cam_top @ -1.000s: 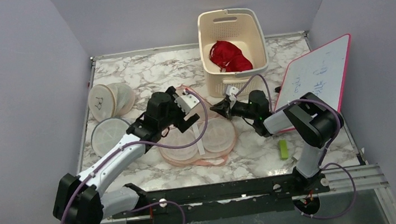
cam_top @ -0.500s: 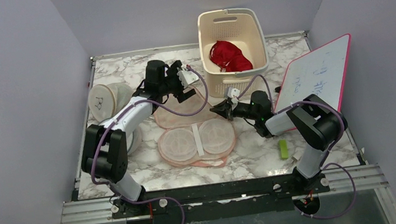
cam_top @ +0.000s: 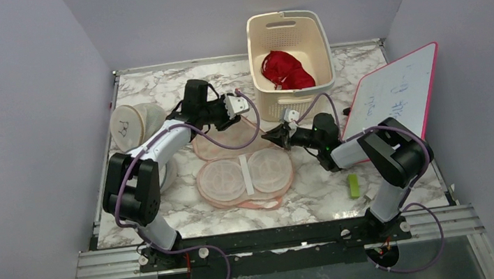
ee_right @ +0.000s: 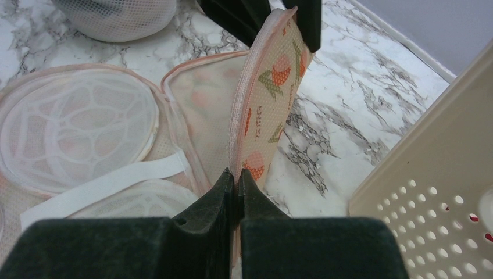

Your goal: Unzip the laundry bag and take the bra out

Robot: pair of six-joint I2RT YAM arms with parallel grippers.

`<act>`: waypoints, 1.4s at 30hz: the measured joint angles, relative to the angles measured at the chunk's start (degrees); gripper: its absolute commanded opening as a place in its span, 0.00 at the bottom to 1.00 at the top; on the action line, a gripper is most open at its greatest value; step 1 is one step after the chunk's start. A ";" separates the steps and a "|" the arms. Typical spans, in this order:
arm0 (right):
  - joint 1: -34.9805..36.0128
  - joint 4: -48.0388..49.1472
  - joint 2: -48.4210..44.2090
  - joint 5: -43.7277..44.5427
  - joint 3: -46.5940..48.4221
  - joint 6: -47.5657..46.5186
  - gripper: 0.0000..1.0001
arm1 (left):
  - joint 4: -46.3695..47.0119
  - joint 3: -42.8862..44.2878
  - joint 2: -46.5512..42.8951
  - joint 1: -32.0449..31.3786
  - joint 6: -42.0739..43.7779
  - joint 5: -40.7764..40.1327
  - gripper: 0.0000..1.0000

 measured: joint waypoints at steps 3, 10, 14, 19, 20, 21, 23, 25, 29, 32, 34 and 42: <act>0.00 0.33 0.00 0.83 0.00 0.96 0.31 | -1.68 -0.04 -1.53 -0.04 -0.98 0.44 0.06; 0.00 -5.86 -6.29 9.03 -0.81 7.41 1.00 | -3.91 -3.30 -9.53 -6.36 -6.97 -4.28 0.00; 0.00 -15.87 -17.94 14.40 -0.87 13.11 1.00 | -5.55 -4.09 -12.94 -15.76 -12.90 -11.15 0.00; 0.35 -41.92 -32.02 29.90 5.66 22.18 1.00 | -6.82 -4.57 -14.49 -20.61 -24.92 -21.70 0.00; 0.26 -47.08 -33.51 33.18 7.52 23.65 1.00 | -6.88 -5.35 -15.26 -20.85 -27.52 -24.20 0.00; 0.02 -52.50 -35.12 36.89 9.49 24.79 1.00 | -7.32 -6.56 -16.28 -21.00 -30.21 -26.71 0.00; -0.39 -59.56 -38.47 42.01 11.45 25.97 1.00 | -8.41 -8.94 -18.18 -21.59 -34.36 -30.45 0.00; -0.81 -64.19 -42.03 45.13 11.98 26.05 1.00 | -9.22 -10.69 -19.37 -22.67 -37.62 -33.53 0.00; -0.81 -70.42 -47.39 46.75 12.55 25.03 1.00 | -10.12 -11.26 -19.71 -23.98 -43.08 -38.32 0.00; -0.81 -72.63 -47.82 46.38 14.19 24.33 1.00 | -10.12 -11.23 -20.09 -24.09 -45.72 -40.19 0.00; -0.81 -73.72 -47.56 46.10 15.13 23.91 1.00 | -10.73 -10.73 -20.41 -24.17 -48.22 -41.72 0.00; -0.81 -74.97 -46.88 44.98 16.46 23.08 1.00 | -18.21 -5.11 -19.26 -30.27 -64.30 -49.70 0.00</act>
